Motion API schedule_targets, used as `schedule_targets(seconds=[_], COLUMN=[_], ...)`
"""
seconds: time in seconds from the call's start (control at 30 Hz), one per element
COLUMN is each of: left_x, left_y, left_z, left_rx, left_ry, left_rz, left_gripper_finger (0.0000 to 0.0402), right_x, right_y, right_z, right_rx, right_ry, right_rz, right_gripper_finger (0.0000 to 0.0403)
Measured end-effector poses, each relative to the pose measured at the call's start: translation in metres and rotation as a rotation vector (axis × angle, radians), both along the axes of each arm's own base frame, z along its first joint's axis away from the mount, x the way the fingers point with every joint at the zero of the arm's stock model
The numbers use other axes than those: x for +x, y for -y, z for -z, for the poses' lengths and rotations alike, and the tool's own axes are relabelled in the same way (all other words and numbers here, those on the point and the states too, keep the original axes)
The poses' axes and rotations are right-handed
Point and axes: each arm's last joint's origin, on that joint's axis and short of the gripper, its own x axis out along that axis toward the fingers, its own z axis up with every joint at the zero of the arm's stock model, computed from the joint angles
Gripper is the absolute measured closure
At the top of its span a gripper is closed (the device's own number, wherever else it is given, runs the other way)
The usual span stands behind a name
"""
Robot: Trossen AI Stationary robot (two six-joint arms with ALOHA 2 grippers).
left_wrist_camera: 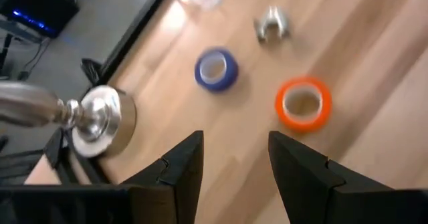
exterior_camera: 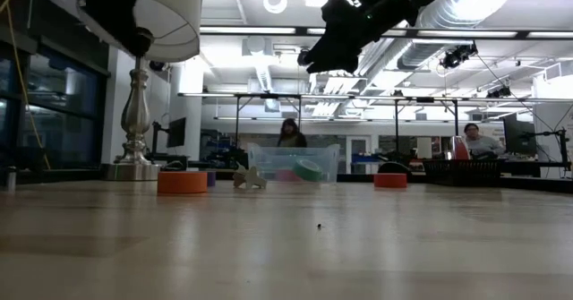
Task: Pick and place Stapler, Stapler remover, tape
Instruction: Put the gray staple remover into the blue bin
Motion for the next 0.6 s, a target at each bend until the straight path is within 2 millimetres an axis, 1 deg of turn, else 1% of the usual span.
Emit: schedule_targets(seconds=[0.13,0.37,0.47,0.6], left_x=[-0.001,-0.005,-0.001,0.012], left_y=[-0.016,-0.039,-0.051,-0.066], left_z=[-0.015,-0.038,-0.045,-0.050], left_rx=[0.004,0.007,0.021,0.016], left_ry=[0.102,0.230,0.260,0.277], left_rz=[-0.012,-0.011,-0.002,0.033], left_gripper_finger=[0.0238,0.0238,0.0238,0.0238], right_x=[0.000,0.000,0.002,0.009], right_y=[0.000,0.001,0.000,-0.003], right_z=[0.000,0.000,0.002,0.009], right_rx=[-0.017,-0.057,-0.056,-0.063], right_ry=[-0.007,-0.015,-0.017,-0.031], right_rz=[0.010,0.002,-0.006,-0.032], right_gripper_finger=[0.0184,0.0148,0.0138,0.0135])
